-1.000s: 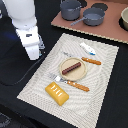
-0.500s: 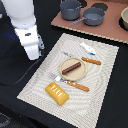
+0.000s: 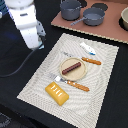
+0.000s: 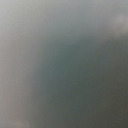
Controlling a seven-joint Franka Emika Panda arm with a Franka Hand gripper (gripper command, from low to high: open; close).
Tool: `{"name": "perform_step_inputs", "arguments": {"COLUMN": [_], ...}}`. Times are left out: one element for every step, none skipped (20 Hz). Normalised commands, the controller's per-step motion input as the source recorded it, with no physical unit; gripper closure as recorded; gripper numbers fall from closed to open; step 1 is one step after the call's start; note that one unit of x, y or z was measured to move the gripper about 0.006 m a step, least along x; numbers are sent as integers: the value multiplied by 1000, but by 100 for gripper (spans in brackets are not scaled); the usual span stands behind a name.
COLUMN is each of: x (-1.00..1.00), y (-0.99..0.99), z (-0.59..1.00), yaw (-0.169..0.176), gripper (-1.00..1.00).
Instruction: Interact with the objects in diverse but meaningful ways.
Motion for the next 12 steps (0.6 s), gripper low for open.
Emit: {"name": "perform_step_inputs", "arguments": {"x": [877, 837, 774, 749, 703, 617, 603, 623, 649, 583, 543, 477], "y": [0, 0, -23, -40, -51, -140, -183, -169, -151, -163, -151, -89], "z": [471, 363, 197, 46, 0, -151, -217, -220, -223, -254, -274, -289], "yaw": [-103, -109, -115, -111, -99, -80, -83, -89, -91, -85, -72, -62], "gripper": [100, 100, 100, 100, 100, 100, 100, 100, 100, 100, 100, 100]}}
